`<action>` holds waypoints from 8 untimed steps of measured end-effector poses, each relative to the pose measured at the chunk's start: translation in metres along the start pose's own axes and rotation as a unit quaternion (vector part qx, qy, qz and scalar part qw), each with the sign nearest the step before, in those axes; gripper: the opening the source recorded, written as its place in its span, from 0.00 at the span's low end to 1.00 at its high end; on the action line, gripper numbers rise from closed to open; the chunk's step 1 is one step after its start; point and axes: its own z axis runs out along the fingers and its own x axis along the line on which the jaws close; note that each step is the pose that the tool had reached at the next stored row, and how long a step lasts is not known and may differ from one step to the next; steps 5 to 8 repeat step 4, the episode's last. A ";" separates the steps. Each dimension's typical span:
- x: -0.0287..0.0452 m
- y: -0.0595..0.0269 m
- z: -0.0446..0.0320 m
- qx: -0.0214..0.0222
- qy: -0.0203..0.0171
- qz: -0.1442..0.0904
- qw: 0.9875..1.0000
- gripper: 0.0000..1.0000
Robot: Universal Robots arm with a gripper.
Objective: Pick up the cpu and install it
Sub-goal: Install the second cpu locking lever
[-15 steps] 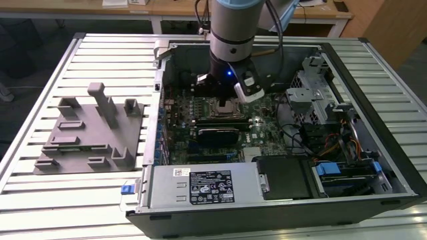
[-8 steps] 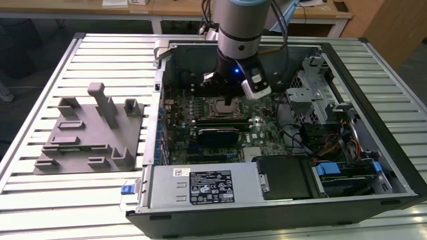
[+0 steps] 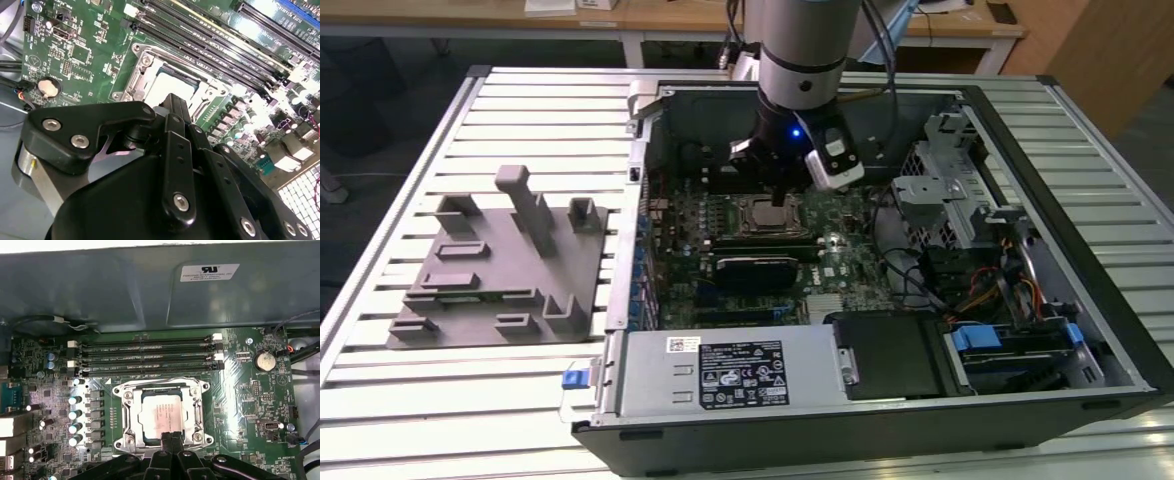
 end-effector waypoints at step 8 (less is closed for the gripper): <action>0.0000 0.0001 0.0000 0.001 0.000 0.000 1.000 0.11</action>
